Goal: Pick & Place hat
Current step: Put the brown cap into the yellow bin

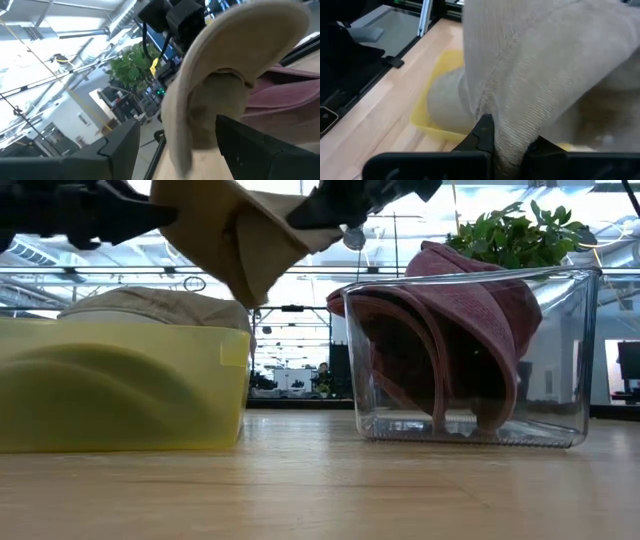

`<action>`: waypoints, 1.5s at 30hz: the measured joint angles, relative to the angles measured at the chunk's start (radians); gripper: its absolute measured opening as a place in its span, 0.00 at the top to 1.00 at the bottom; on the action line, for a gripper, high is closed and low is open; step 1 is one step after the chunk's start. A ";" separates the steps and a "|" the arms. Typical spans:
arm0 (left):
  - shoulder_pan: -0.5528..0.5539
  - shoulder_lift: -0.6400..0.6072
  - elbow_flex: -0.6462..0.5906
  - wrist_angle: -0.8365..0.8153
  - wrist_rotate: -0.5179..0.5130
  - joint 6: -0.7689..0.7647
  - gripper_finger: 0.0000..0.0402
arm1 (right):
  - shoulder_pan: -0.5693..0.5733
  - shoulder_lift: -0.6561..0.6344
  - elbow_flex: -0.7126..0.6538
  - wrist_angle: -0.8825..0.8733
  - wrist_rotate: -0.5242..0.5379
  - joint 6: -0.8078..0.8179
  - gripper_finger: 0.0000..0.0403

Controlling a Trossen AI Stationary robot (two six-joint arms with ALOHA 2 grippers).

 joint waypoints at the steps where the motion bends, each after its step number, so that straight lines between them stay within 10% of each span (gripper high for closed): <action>1: 0.007 0.021 0.012 0.000 0.000 -0.002 0.36 | 0.000 0.000 0.000 0.005 0.000 0.007 0.98; 7: 0.052 0.171 0.078 -0.010 -0.003 0.047 0.51 | 0.007 0.000 0.000 0.020 0.000 0.022 0.98; 15: 0.040 0.307 0.153 0.001 -0.028 0.105 0.96 | 0.013 0.000 -0.002 -0.008 -0.001 0.063 0.98; 29: -0.232 0.346 0.180 -0.009 -0.764 0.426 0.97 | 0.011 0.000 -0.001 0.014 0.188 0.149 0.83; 41: -0.242 0.346 0.179 -0.011 -0.782 0.466 0.97 | 0.044 -0.045 -0.001 0.116 0.108 0.161 0.57; 45: -0.227 0.354 0.179 -0.007 -0.754 0.496 0.97 | 0.040 -0.076 -0.001 0.185 0.257 0.217 0.44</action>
